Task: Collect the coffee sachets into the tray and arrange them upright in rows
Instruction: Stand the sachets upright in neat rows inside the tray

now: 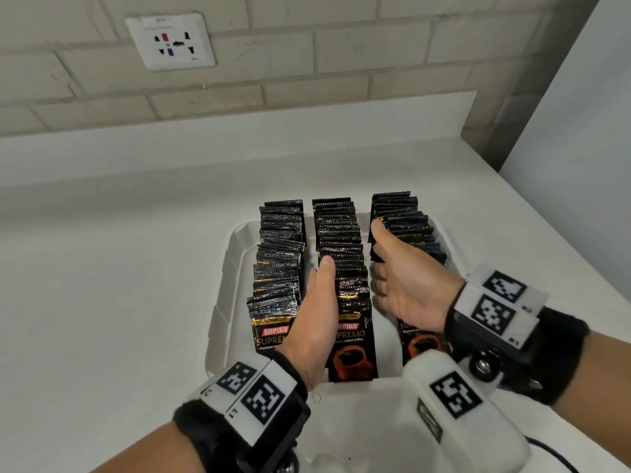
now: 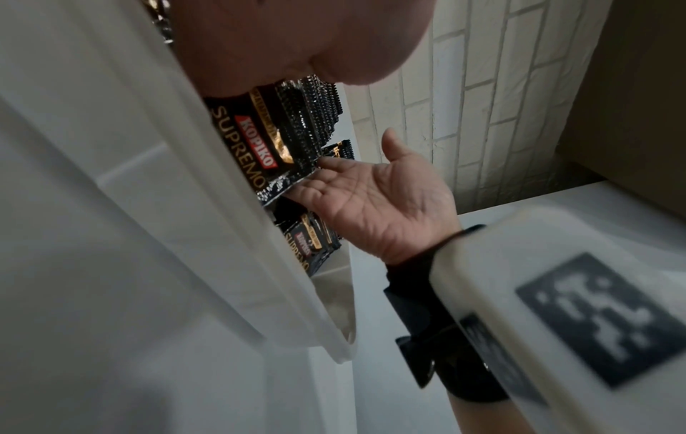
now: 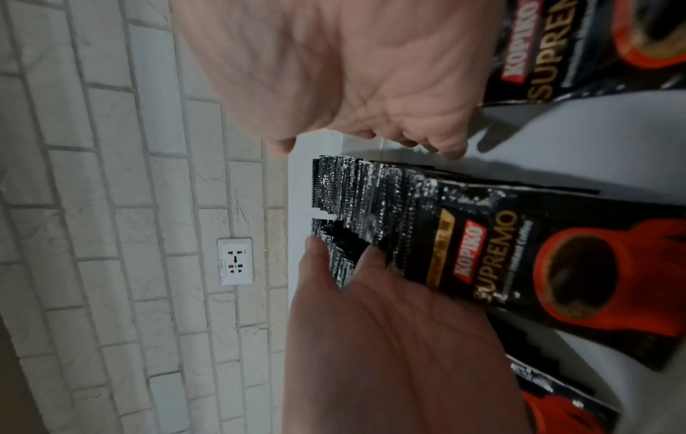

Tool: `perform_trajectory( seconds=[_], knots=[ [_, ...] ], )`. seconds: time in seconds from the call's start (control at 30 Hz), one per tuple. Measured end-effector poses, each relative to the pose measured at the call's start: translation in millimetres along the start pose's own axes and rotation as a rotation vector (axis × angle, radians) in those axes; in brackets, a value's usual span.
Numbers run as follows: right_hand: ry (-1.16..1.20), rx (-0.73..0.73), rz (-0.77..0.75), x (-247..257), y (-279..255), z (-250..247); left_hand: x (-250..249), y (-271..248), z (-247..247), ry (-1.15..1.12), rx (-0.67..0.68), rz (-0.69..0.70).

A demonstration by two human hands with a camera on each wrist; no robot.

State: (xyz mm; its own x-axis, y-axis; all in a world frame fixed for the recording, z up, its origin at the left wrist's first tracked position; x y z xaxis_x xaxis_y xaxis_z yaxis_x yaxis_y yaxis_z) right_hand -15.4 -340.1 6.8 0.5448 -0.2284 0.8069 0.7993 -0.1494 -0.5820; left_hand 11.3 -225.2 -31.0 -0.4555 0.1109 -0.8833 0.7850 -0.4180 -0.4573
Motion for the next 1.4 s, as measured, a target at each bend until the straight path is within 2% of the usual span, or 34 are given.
perform_trajectory(
  seconds=[0.2,0.33,0.4,0.7,0.87,1.0,1.1,1.2,1.27,1.33,1.4],
  knots=[
    [0.039,-0.077,-0.014,18.7,11.9,13.5,-6.9,-0.8,4.8,0.013,0.005,0.035],
    [0.043,-0.049,-0.084,12.8,31.3,15.7,-7.4,-2.3,2.7,-0.003,0.034,0.004],
    [0.013,-0.08,-0.1,13.9,30.7,19.9,-4.2,0.2,-0.1,-0.032,0.032,0.014],
    [-0.004,-0.183,-0.084,31.8,30.3,22.0,3.3,7.8,-4.5,-0.039,0.063,0.025],
    [-0.003,-0.16,-0.087,37.8,17.2,22.8,-4.7,-1.6,-5.5,-0.041,0.082,0.0],
    [-0.026,-0.08,-0.128,42.1,-1.1,16.9,-10.5,-7.3,-5.7,-0.058,0.12,0.02],
    [0.037,-0.056,-0.216,48.9,-17.8,13.1,-26.8,-24.7,-6.7,-0.026,0.146,0.076],
    [0.109,-0.005,-0.233,52.4,-31.1,16.6,-47.7,-43.1,-13.4,-0.034,0.176,0.13],
    [0.138,0.097,-0.232,50.0,-36.9,26.0,-64.6,-47.2,-30.1,-0.036,0.115,0.227],
    [0.155,0.178,-0.207,46.6,-39.7,39.9,-75.0,-38.8,-59.7,-0.136,-0.037,0.307],
    [0.146,0.209,-0.162,43.2,-36.9,51.9,-82.1,-32.2,-84.0,-0.195,-0.172,0.298]
  ],
)
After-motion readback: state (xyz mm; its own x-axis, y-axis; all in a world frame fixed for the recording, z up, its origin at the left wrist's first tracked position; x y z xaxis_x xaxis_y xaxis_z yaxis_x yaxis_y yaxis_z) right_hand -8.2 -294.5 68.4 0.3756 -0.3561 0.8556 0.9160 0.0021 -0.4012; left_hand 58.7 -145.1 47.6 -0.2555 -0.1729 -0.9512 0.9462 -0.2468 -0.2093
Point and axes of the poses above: each hand's wrist, its own y-axis towards the middle knuckle, its own z-axis out of the palm, x = y × z, the point moved 1 cm from there along y, towards the middle knuckle
